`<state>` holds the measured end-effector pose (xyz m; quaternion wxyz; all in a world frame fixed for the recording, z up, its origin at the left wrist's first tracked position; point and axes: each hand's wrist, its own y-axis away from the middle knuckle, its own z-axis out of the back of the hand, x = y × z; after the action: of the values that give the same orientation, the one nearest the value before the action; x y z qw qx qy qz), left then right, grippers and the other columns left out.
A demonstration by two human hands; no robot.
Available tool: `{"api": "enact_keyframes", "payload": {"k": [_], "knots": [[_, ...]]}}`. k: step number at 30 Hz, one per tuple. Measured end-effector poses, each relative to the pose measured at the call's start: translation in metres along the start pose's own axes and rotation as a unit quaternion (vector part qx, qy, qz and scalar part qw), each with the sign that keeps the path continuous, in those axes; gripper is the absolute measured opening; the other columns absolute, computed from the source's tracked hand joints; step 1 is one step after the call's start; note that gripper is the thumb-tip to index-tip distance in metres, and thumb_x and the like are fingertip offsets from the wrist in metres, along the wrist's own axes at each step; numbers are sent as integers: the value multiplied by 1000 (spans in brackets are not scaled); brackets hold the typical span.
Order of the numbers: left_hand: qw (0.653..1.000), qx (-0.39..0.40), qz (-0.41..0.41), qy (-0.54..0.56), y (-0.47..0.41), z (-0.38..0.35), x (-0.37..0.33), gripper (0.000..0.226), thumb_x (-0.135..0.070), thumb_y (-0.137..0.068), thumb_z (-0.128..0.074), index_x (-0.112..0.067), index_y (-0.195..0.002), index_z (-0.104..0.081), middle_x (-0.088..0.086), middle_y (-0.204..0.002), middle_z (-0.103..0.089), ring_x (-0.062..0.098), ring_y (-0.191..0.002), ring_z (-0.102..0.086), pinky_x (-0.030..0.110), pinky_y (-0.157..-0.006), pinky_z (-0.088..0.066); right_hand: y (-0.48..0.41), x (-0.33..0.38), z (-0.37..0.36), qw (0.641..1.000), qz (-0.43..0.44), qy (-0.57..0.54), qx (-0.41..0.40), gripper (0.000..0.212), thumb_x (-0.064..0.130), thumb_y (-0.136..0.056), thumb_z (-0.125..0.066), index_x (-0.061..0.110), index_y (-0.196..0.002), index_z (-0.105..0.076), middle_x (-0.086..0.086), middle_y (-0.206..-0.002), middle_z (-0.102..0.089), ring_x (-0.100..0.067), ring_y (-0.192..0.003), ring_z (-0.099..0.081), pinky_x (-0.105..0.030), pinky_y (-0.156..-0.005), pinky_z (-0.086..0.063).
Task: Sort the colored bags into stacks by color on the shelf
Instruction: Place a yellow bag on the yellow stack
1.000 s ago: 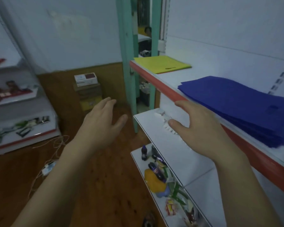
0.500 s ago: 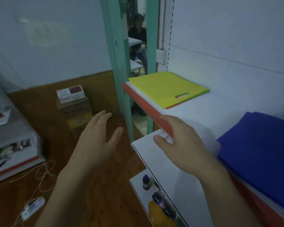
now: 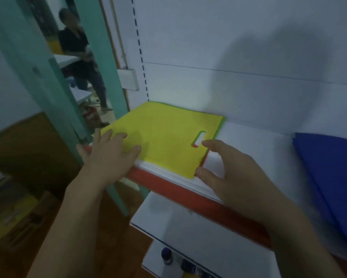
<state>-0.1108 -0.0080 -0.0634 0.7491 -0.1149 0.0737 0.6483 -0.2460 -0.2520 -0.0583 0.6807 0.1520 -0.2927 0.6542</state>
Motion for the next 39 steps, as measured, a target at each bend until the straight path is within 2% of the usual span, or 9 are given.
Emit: {"api": "enact_keyframes", "payload": {"k": [5, 9, 12, 14, 19, 26, 29, 35, 39], "knots": [[994, 64, -80, -34, -59, -13, 9, 72, -73, -90, -32, -31, -147, -39, -4, -161, -25, 23, -150, -16, 71, -113, -7, -25, 4, -17, 989, -130, 49, -42, 60, 53, -93, -55, 37, -146, -34, 4, -137, -53, -20, -129, -45, -32, -94, -37], [986, 52, -161, -9, -60, -10, -1, 52, -71, -89, -35, -40, -125, -56, -5, -136, -46, 26, -131, -40, 61, -113, -20, -34, 7, -24, 970, -221, 85, -59, 53, 51, -93, -56, 35, -141, -41, 0, -126, -58, -25, -112, -53, -34, -86, -41], [981, 49, -184, 23, -71, -4, 2, 46, -69, -89, -42, -41, -121, -58, -5, -134, -46, 25, -132, -38, 59, -113, -18, -37, 11, -27, 964, -241, 89, -75, 48, 52, -92, -55, 36, -137, -46, -1, -122, -60, -25, -104, -56, -36, -85, -46], [985, 50, -163, 28, -88, -4, 15, 57, -69, -90, -42, -38, -138, -46, 0, -149, -38, 26, -141, -31, 61, -116, -17, -38, 16, -30, 961, -249, 92, -84, 49, 55, -90, -54, 37, -135, -48, 0, -123, -61, -25, -107, -56, -38, -88, -46], [979, 153, -135, 2, -113, -12, 36, 77, -73, -90, -35, -27, -151, -23, 16, -161, -16, 34, -148, -19, 56, -117, -23, -47, 26, -39, 952, -263, 126, -96, 35, 63, -87, -48, 41, -115, -51, 8, -111, -60, -24, -103, -54, -46, -91, -46], [971, 33, -188, 145, -119, -1, 25, 53, -38, -86, -73, -33, -132, -48, 1, -131, -49, 18, -104, -54, 35, -81, -47, -51, 30, -44, 938, -294, 162, -84, 34, 62, -84, -58, 40, -109, -50, 18, -123, -54, -19, -116, -49, -43, -94, -39], [926, 15, -226, 302, -119, 8, 25, 62, -15, -88, -73, -40, -135, -40, -7, -113, -59, 8, -81, -60, 30, -62, -52, -51, 27, -43, 939, -300, 129, -105, 49, 60, -85, -60, 42, -127, -44, 10, -136, -51, -22, -122, -49, -46, -101, -40], [755, 32, -244, 607, -95, 28, 36, 65, 1, -85, -66, -31, -138, -48, -11, -111, -73, 9, -95, -71, 22, -69, -59, -55, 23, -34, 923, -313, -67, -212, 102, 69, -76, -63, 32, -157, -12, -2, -155, -39, -26, -134, -49, -50, -104, -47], [706, 13, -212, 675, -94, 28, 40, 43, -7, -79, -63, -26, -117, -62, -14, -107, -74, 10, -92, -72, 21, -69, -59, -66, 27, -30, 896, -281, -232, -252, 71, 64, -74, -69, 29, -133, -52, 4, -121, -69, -16, -100, -69, -48, -89, -57]]}}
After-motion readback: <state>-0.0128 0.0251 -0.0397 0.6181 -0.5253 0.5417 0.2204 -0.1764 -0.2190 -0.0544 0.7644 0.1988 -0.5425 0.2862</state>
